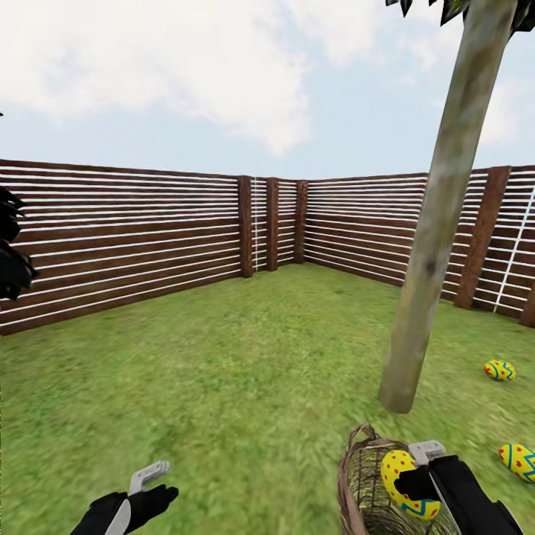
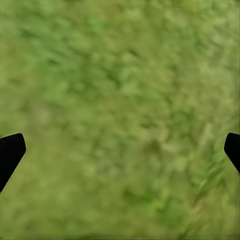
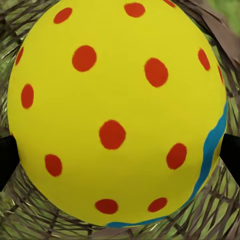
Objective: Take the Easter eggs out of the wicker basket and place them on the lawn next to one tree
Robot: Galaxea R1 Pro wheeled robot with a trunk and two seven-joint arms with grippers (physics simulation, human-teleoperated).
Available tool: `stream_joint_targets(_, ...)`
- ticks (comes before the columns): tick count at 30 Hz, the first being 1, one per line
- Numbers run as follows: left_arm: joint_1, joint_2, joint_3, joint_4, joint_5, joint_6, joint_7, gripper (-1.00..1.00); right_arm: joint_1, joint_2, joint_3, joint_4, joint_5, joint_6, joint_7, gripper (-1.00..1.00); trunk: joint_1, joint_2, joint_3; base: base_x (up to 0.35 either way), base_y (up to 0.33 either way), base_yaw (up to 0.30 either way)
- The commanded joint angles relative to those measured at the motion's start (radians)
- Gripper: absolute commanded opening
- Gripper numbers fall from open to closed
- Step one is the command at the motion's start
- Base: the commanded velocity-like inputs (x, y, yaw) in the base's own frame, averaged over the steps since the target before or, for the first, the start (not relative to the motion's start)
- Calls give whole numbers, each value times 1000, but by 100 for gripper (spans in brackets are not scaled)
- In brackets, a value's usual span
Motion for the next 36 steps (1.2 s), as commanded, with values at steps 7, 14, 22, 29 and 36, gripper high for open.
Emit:
stream_joint_targets(7,0,-1,4,3,3,7,-4,100,-1,0,-2,-2,10,3,9,-100,-27,49,21,0,113,0)
stream_joint_targets(14,-1,-1,3,20,1,6,-2,100,-1,0,-2,-2,10,3,7,-100,-54,98,43,0,54,0)
stream_joint_targets(22,-1,-2,4,22,1,5,-2,100,-1,0,-3,-2,9,3,8,-100,-85,154,68,-173,0,0)
stream_joint_targets(29,-1,-2,4,22,1,5,-4,100,-1,0,-3,-2,9,3,7,-100,-111,203,90,-2,0,0)
stream_joint_targets(36,0,-2,4,22,1,5,-4,100,-1,0,-2,-2,9,4,7,-100,-138,252,112,0,0,0)
